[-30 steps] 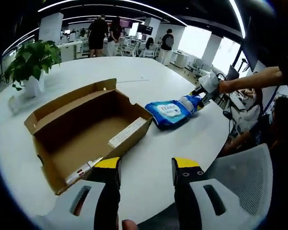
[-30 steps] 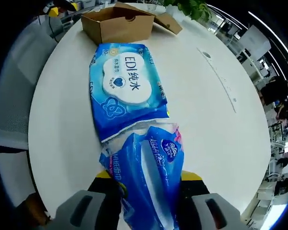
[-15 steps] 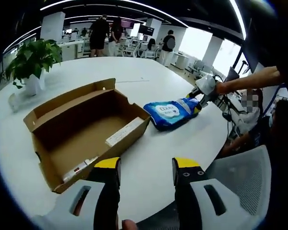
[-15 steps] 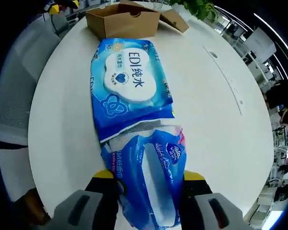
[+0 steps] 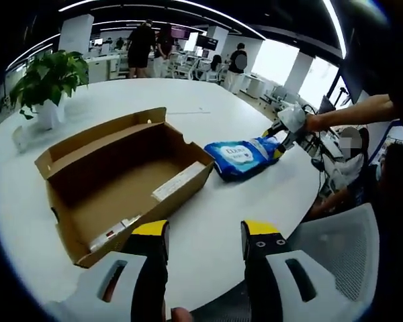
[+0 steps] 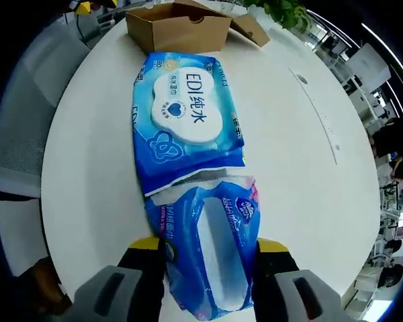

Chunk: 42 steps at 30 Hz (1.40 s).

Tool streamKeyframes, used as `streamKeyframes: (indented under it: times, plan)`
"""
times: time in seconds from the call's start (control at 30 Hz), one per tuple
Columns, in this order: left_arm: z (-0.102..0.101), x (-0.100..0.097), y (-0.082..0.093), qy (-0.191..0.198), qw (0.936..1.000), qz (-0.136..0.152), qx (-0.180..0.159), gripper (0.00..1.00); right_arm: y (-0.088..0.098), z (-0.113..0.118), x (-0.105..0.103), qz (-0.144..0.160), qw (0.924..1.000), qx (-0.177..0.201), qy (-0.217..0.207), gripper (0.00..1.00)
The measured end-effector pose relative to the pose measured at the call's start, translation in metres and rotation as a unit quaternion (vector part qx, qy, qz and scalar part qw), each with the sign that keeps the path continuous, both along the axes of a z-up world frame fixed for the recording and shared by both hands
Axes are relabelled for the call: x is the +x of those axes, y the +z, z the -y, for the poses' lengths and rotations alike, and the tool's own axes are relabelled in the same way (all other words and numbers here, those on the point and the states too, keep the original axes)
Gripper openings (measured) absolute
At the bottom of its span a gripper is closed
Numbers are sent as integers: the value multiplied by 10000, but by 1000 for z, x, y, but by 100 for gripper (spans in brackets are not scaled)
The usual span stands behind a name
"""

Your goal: Operate the shoe box by opening the lid, removing the specified soft item, and placing it in the target area until the item is outside and the box remains undamaged.

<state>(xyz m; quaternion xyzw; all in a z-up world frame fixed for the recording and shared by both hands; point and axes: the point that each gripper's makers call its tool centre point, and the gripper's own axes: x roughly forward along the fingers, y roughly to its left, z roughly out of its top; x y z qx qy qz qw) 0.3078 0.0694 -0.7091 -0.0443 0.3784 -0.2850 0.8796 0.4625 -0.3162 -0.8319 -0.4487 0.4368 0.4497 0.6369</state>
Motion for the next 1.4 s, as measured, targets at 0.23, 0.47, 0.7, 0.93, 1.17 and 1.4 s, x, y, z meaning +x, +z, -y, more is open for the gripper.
streamKeyframes:
  times: [0.23,0.47,0.7,0.93,1.17,1.4]
  plan:
    - [2,2,3,-64,9999,73,-105,43,24,-1,-8,137,9999,-49,-61,50]
    - [0,0,5,-139,9996,122,-226,43,35,-2,-7,226,9989,50,-420,51]
    - [-8,-2,8,-211,9990,189,-345,44,53,-5,-21,346,9967,78,-729,49]
    - [-14,-1,12,-253,9981,241,-514,44,75,-23,-23,551,9845,744,-1487,49]
    - [-21,-3,14,-293,9973,275,-610,44,96,-55,-17,643,9561,1739,-2269,49]
    - [-36,-5,15,-285,9975,323,-569,44,106,-92,-18,672,9447,2181,-2355,49]
